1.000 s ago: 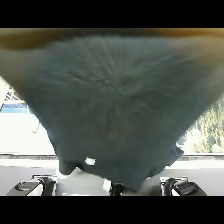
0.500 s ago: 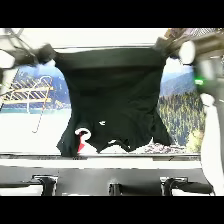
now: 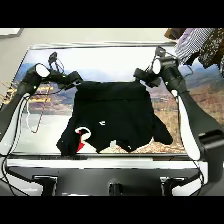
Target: Fold the clothes and pants, and hang the long-sleeved shirts on hangers.
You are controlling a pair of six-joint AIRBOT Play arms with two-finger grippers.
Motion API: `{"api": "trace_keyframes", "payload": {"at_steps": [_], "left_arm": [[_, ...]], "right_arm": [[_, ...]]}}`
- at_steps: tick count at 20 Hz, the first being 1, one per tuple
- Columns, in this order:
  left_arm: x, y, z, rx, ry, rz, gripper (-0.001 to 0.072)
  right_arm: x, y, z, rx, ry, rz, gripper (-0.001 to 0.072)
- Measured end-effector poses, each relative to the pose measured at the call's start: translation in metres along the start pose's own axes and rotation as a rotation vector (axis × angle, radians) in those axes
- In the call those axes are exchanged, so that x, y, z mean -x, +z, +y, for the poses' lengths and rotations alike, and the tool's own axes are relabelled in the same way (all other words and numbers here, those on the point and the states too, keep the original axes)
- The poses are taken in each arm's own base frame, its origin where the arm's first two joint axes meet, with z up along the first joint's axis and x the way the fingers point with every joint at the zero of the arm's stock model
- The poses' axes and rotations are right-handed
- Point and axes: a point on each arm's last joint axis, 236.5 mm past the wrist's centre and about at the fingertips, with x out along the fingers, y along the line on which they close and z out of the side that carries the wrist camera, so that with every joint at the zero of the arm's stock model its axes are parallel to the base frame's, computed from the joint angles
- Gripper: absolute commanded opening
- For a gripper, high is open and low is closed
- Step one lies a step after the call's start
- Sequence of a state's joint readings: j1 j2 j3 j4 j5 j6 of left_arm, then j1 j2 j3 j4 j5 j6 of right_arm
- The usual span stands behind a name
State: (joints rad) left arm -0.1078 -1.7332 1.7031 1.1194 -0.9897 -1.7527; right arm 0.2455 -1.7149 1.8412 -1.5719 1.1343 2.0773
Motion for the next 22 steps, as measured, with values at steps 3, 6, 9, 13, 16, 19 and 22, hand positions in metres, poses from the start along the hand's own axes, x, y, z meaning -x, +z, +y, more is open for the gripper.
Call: {"api": "trace_keyframes", "payload": {"at_steps": [3,6,9,13,16,19,22], "left_arm": [[0.046,0.002,-0.001,0.034,0.001,0.003,0.0622],[0.095,-0.004,0.004,0.05,0.024,0.003,0.0622],[0.124,-0.036,0.012,0.059,0.058,0.039,0.0622],[0.127,-0.115,0.023,0.063,0.093,0.141,0.0622],[0.118,-0.176,0.031,0.034,0.121,0.217,0.0622],[0.109,-0.227,0.04,-0.041,0.168,0.277,0.0621],[0.103,-0.263,0.044,-0.191,0.225,0.323,0.0621]], "right_arm": [[0.069,0.013,-0.023,0.122,-0.064,-0.054,0.0569],[0.148,0.021,-0.077,0.113,-0.143,-0.093,0.0596],[0.196,-0.009,-0.133,0.037,-0.175,-0.036,0.0592],[0.194,-0.102,-0.129,-0.005,-0.06,0.137,0.0592],[0.161,-0.187,-0.099,0.0,0.028,0.253,0.0592],[0.125,-0.268,-0.076,0.041,0.064,0.36,0.0592],[0.1,-0.318,-0.061,0.066,0.068,0.384,0.0591]]}}
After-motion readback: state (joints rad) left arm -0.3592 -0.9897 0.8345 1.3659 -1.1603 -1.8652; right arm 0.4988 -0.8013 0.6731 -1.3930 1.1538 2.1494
